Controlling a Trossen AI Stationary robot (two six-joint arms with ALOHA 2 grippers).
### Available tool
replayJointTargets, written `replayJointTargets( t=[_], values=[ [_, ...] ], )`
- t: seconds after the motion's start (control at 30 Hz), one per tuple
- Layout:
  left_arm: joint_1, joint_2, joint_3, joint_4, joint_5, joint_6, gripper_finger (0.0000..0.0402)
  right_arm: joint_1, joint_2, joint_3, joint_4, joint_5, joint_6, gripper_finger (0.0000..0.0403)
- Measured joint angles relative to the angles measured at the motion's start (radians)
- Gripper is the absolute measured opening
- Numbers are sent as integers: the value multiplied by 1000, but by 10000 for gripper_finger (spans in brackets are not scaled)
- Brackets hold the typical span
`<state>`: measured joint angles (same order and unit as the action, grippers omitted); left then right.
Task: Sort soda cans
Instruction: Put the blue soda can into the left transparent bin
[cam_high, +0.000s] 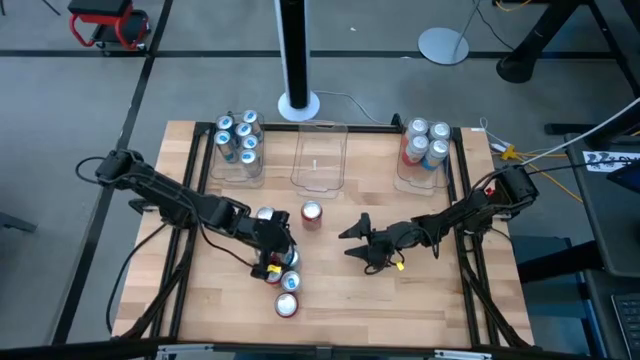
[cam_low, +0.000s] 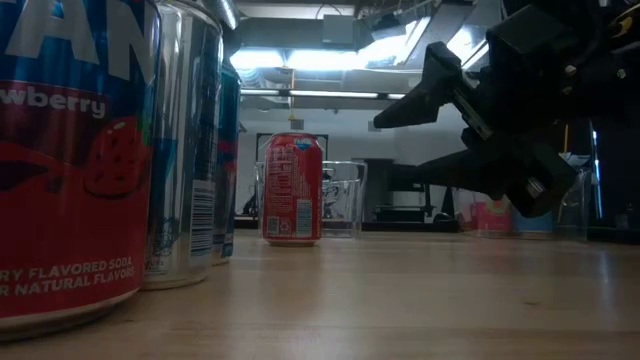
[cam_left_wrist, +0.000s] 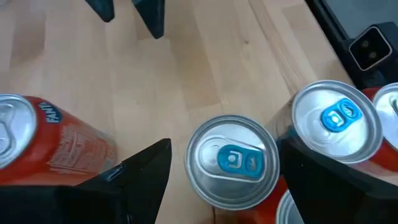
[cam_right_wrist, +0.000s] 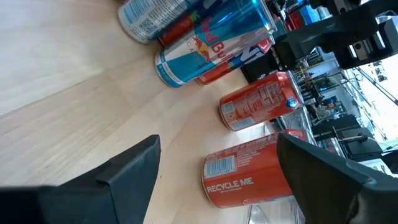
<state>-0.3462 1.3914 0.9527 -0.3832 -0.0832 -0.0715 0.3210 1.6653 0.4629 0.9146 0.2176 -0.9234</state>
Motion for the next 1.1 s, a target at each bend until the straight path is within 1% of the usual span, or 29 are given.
replayJointTargets(
  t=[0.27,0.47,0.7,0.77,0.9,1.0,1.1],
  values=[
    [-4,16,0,-1,27,1,285,0,0,0,-2,0,-4,321],
    [-2,62,0,9,27,14,285,0,0,0,-6,13,-5,321],
    [1,62,0,21,9,4,283,0,0,0,-6,25,-6,321],
    [1,64,0,21,10,5,273,0,0,0,-6,27,-9,321],
    [1,64,0,21,14,21,229,0,0,0,-6,27,-19,321],
    [1,64,0,23,14,32,228,0,0,0,-2,34,-26,321],
    [1,58,8,10,8,54,228,0,-1,0,14,91,-59,321]
  ],
)
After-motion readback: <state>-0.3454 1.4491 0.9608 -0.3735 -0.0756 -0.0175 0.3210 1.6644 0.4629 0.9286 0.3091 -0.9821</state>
